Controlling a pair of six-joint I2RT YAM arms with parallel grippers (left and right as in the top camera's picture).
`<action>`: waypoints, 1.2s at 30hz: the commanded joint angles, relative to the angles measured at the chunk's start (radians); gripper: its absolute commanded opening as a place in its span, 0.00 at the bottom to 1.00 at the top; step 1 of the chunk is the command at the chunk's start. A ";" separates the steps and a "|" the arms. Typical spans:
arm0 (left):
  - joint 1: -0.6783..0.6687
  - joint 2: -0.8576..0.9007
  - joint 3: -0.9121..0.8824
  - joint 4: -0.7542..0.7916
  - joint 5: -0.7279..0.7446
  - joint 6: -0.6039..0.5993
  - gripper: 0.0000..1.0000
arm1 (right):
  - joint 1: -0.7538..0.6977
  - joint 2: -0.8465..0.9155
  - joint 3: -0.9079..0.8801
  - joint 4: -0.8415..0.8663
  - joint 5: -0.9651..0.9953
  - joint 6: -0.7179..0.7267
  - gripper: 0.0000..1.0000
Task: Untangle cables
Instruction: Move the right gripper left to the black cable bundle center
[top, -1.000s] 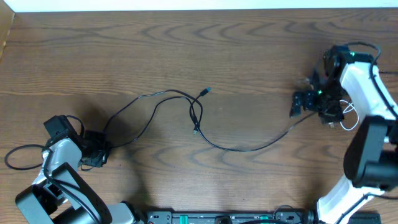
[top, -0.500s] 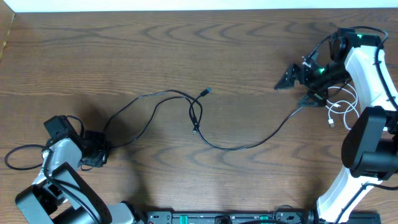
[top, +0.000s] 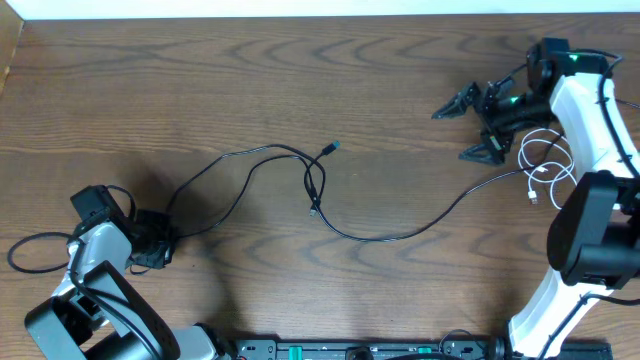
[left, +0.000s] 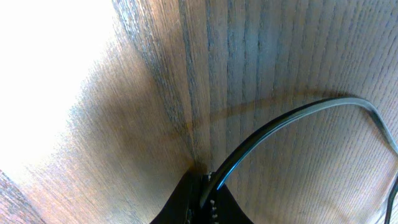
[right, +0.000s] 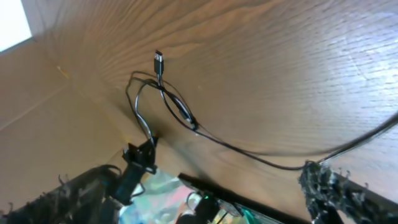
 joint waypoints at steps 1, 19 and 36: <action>-0.006 0.027 -0.019 -0.008 -0.054 -0.009 0.08 | 0.076 -0.007 0.018 0.029 0.098 -0.074 0.85; -0.006 0.027 -0.019 -0.008 -0.054 -0.009 0.08 | 0.615 -0.006 0.018 0.431 0.297 -0.246 0.48; -0.006 0.027 -0.019 -0.008 -0.047 -0.009 0.07 | 0.944 0.043 0.009 0.491 0.851 -0.032 0.43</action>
